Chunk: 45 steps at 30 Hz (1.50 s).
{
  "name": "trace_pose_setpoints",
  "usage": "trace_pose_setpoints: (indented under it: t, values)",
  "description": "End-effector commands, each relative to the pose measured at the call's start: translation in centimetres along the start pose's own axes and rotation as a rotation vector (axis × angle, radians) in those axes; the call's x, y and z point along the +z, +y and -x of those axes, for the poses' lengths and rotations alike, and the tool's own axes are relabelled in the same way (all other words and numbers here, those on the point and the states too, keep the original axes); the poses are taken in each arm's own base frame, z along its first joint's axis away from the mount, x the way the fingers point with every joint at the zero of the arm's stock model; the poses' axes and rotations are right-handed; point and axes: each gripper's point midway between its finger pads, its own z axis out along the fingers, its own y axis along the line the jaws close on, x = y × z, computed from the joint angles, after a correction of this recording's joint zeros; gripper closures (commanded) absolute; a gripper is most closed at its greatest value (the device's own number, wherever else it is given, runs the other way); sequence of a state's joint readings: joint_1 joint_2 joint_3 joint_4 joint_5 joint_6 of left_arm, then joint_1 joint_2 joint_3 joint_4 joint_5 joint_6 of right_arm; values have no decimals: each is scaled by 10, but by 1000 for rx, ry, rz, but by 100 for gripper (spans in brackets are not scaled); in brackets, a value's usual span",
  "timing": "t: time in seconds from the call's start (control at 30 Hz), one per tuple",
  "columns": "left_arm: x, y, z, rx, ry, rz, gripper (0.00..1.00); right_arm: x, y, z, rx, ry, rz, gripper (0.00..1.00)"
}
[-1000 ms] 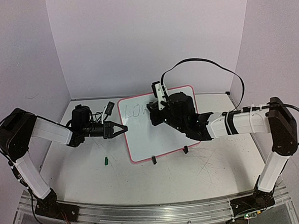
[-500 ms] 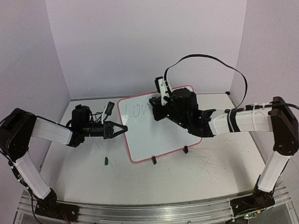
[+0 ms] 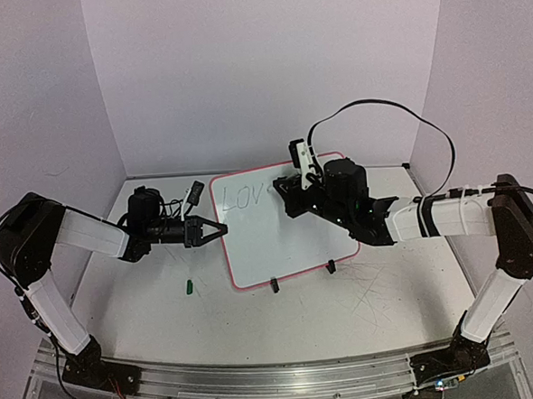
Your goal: Write a sentence on the whiteboard
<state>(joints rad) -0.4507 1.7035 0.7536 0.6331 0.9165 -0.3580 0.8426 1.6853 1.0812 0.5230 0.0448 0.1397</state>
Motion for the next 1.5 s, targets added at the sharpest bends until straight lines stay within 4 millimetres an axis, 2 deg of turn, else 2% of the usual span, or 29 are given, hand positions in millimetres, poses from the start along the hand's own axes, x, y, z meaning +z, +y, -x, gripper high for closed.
trace_pose_setpoints:
  t: [0.0,0.47,0.8,0.97,1.13,1.47]
  values:
    - [1,-3,18,50,-28,-12,100,8,9,15,-3,-38,29,100]
    - [1,-4,18,54,-28,-12,100,12,0,11,0,-35,-24,100]
    - [0,-3,18,54,-28,-10,100,7,-18,3,10,-14,-116,100]
    - [1,-3,18,54,-27,-11,100,1,-29,6,11,-27,-172,100]
    - [0,-4,18,55,-28,-11,100,-1,-31,16,6,-59,-188,100]
    - [0,-4,18,55,-28,-12,100,8,-24,27,-1,-84,-161,100]
